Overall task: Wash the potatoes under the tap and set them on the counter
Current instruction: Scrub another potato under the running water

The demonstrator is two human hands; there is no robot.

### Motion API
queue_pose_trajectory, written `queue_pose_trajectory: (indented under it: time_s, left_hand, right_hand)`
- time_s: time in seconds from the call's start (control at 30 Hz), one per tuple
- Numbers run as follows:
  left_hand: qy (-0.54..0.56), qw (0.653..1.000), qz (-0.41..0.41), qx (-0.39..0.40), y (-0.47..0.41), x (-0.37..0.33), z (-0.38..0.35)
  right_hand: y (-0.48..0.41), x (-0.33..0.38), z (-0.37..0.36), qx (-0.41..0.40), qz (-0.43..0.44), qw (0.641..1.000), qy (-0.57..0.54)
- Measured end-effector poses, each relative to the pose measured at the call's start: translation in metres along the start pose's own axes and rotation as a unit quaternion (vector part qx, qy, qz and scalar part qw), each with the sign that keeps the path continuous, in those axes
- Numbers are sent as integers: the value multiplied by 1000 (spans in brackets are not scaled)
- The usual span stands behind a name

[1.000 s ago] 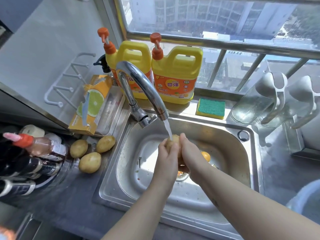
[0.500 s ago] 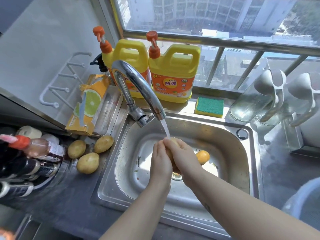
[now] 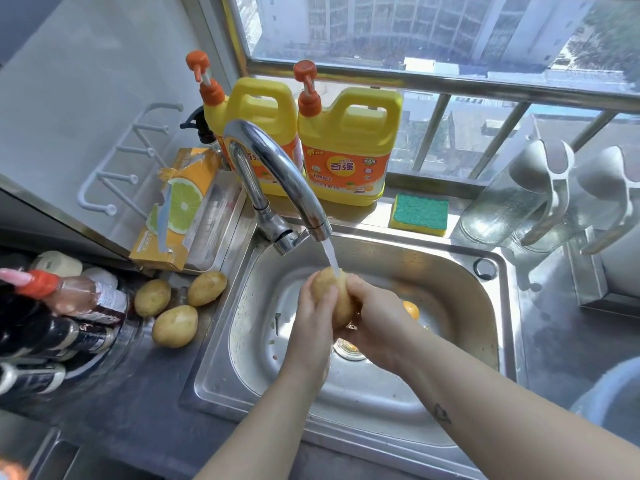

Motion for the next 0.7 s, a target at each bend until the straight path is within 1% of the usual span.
queue_pose_trajectory:
  time_s: [0.1, 0.17, 0.23, 0.3, 0.33, 0.43, 0.53, 0.63, 0.7]
  left_hand:
    - [101, 992, 57, -47, -2, -2, -1]
    - [148, 978, 130, -65, -2, 1, 0]
    - [182, 965, 182, -50, 1, -1, -3]
    - [201, 958, 200, -36, 2, -4, -6]
    - [203, 958, 200, -36, 2, -5, -6]
    - [177, 965, 186, -57, 0, -7, -2]
    - [126, 978, 149, -77, 5, -6, -4]
    - [89, 990, 104, -39, 15, -7, -12]
    - [69, 994, 89, -5, 19, -8, -16]
  right_hand:
    - [10, 5, -3, 76, 54, 994, 62]
    - [10, 7, 0, 104, 75, 987, 97]
    - [7, 10, 3, 134, 80, 978, 136]
    - [6, 14, 1, 167, 77, 967, 178]
    - [4, 17, 0, 166, 76, 964, 195]
    - [-3, 21, -2, 123, 84, 965, 215]
    - [-12, 19, -3, 52, 109, 961, 248]
    - [-15, 21, -4, -9, 135, 963, 232]
    - [-18, 20, -3, -38, 134, 959, 247]
Point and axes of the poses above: each hand's wrist, its own y-axis away from the middle knuckle, its own z-axis out of the back of the hand, x = y × z, the point moved 6 cm from there along -y, towards the middle knuckle, and after that the axes turned 3 degrees about y, right-handed, at the moved point
